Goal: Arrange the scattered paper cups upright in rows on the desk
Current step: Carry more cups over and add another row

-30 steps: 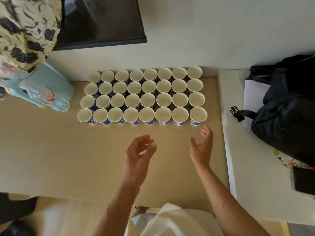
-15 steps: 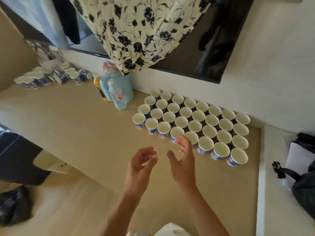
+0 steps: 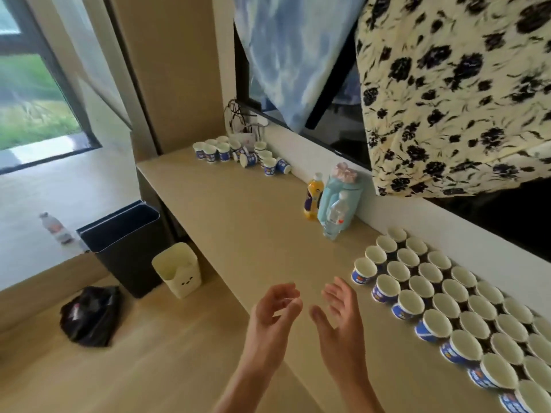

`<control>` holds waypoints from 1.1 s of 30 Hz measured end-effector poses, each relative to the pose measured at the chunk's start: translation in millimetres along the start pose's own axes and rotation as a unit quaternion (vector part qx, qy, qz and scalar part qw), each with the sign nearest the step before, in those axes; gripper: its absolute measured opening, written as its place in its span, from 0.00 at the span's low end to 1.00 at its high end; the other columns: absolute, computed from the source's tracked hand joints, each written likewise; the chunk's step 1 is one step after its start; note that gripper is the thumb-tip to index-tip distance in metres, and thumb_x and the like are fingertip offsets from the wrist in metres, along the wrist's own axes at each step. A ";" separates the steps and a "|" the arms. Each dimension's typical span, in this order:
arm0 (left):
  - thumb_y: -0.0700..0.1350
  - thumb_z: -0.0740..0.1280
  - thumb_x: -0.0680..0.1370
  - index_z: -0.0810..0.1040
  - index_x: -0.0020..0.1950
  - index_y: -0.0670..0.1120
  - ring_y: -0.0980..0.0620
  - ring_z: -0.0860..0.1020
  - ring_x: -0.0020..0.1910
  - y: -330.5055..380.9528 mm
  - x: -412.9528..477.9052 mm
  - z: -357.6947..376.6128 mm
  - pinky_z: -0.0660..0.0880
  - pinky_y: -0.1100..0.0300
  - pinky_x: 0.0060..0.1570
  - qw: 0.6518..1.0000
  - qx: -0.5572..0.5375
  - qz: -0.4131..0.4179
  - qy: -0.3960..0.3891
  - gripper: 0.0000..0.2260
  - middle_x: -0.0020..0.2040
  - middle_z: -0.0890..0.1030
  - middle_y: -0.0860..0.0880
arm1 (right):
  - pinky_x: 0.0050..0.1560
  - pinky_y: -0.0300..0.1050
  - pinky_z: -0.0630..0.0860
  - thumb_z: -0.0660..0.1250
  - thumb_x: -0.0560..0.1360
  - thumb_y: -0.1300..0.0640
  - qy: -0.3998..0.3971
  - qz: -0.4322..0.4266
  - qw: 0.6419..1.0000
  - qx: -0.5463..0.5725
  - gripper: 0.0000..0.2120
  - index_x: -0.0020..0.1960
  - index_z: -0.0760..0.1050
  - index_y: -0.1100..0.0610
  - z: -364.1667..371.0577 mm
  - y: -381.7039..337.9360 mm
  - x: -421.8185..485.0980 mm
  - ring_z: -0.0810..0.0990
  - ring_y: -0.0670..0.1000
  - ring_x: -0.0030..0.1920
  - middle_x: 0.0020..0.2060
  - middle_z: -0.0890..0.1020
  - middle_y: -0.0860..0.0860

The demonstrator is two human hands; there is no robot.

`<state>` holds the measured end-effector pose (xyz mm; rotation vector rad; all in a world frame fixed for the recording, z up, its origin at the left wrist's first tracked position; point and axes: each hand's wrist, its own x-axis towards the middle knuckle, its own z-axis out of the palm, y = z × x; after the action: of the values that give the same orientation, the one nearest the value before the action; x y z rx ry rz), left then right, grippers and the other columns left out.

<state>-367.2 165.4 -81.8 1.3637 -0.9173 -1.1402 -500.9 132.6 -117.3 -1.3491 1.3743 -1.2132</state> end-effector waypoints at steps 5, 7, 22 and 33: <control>0.60 0.71 0.67 0.83 0.56 0.51 0.53 0.82 0.50 -2.7 14.7 -63.1 0.78 0.58 0.49 1.000 -0.009 0.006 0.013 0.22 0.52 0.86 0.51 | 0.67 0.48 0.72 0.75 0.73 0.67 -0.007 0.018 0.999 0.027 0.32 0.69 0.69 0.44 63.0 -4.8 -2.5 0.79 0.43 0.63 0.64 0.80 0.46; 0.60 0.72 0.66 0.83 0.56 0.49 0.55 0.82 0.47 -3.6 21.7 -86.1 0.78 0.60 0.47 1.000 -0.011 0.009 0.017 0.23 0.51 0.86 0.50 | 0.64 0.48 0.73 0.75 0.72 0.69 -0.001 0.021 0.999 0.036 0.31 0.66 0.71 0.44 85.4 -4.6 -2.4 0.82 0.43 0.60 0.62 0.81 0.48; 0.53 0.73 0.66 0.83 0.55 0.47 0.50 0.85 0.50 3.8 177.0 -194.4 0.79 0.62 0.44 0.997 0.052 0.003 0.057 0.19 0.49 0.87 0.52 | 0.59 0.49 0.76 0.73 0.71 0.75 -0.003 0.046 0.995 0.092 0.27 0.60 0.75 0.49 227.1 -9.4 137.3 0.84 0.44 0.53 0.57 0.83 0.50; 0.63 0.71 0.64 0.82 0.58 0.51 0.53 0.84 0.52 48.0 349.4 -229.0 0.79 0.53 0.51 0.997 0.061 0.014 0.035 0.27 0.53 0.86 0.53 | 0.61 0.45 0.76 0.72 0.76 0.66 -0.026 0.049 0.994 0.090 0.21 0.64 0.74 0.49 293.0 -22.8 272.6 0.83 0.44 0.58 0.59 0.82 0.45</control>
<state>-57.6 -119.0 -91.0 1.4769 -0.9645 -1.0221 -228.3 -160.9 -131.0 -1.1662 1.2486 -1.1967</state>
